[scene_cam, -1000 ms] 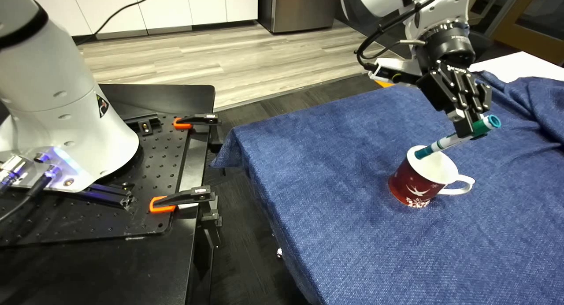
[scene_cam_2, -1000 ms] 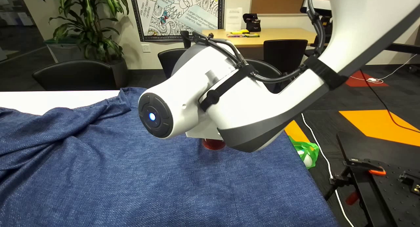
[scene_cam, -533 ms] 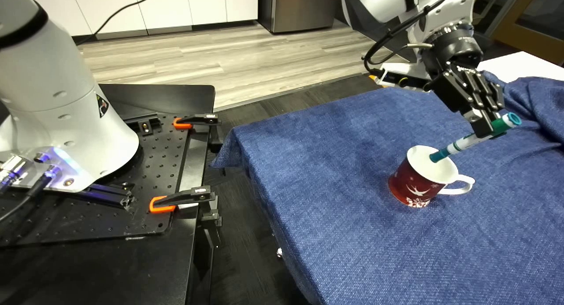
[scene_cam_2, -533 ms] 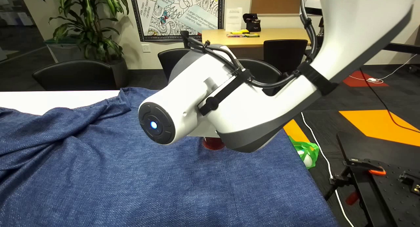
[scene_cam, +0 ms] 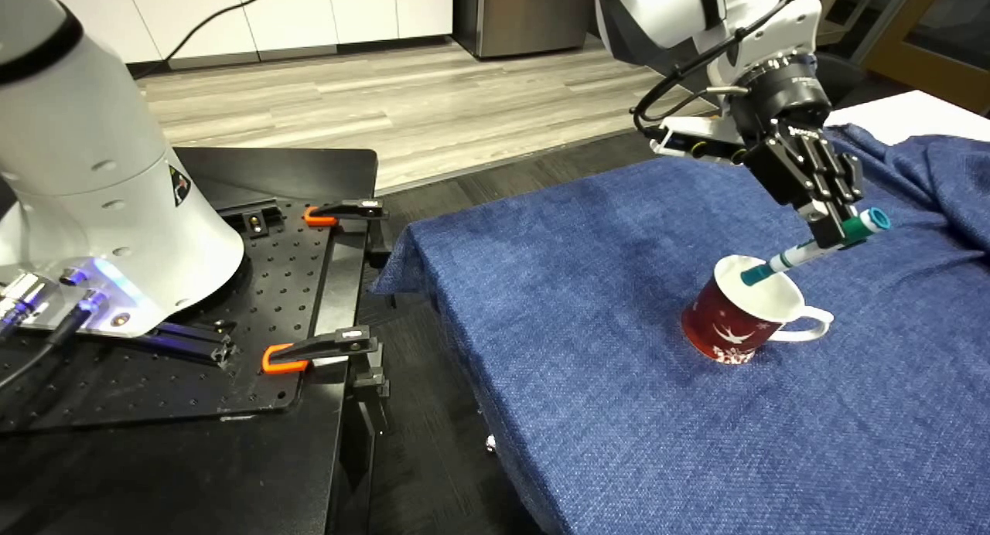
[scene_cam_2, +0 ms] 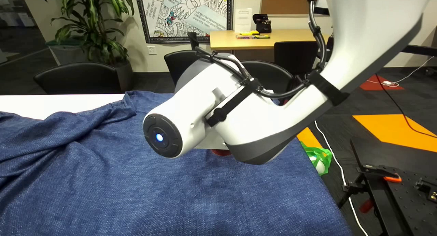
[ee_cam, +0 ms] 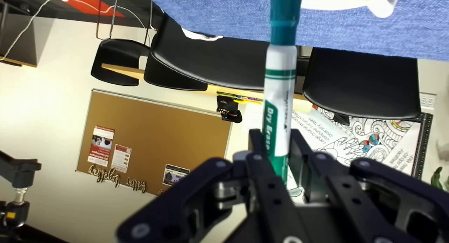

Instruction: Put the marker inside the mug cup

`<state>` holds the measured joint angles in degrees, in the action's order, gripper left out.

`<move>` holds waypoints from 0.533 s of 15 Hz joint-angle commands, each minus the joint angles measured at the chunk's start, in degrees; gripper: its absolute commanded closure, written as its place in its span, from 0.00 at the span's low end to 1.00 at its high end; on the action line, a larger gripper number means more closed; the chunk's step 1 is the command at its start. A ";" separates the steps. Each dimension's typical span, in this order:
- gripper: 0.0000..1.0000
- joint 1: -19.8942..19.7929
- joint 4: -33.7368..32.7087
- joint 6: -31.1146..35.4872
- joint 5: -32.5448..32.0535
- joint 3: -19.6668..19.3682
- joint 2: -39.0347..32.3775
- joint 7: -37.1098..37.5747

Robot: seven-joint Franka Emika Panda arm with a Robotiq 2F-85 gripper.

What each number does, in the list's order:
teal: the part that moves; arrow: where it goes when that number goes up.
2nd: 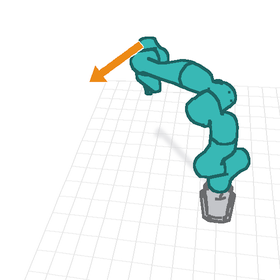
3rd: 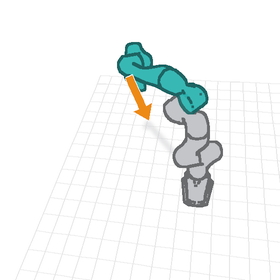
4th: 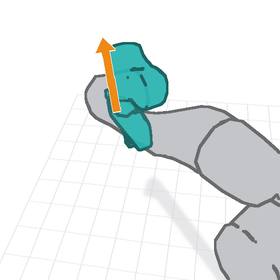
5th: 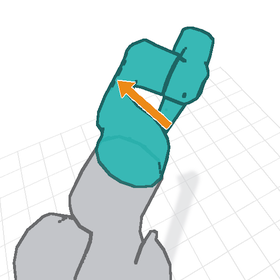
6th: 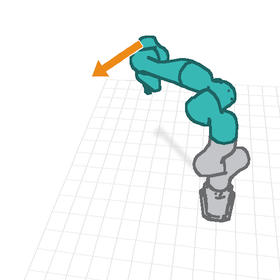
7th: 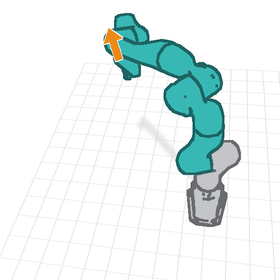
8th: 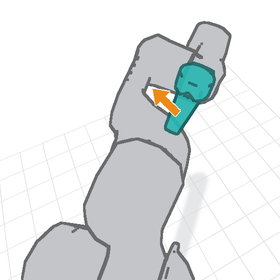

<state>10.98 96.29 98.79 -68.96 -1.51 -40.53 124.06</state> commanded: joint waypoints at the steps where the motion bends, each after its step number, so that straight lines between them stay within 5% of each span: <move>1: 0.54 -1.34 -0.67 0.81 0.23 1.48 -0.05 -0.13; 8: 0.09 -1.37 -0.32 0.85 0.03 1.86 0.29 0.14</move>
<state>10.62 96.28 98.82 -68.94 -0.58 -40.53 124.05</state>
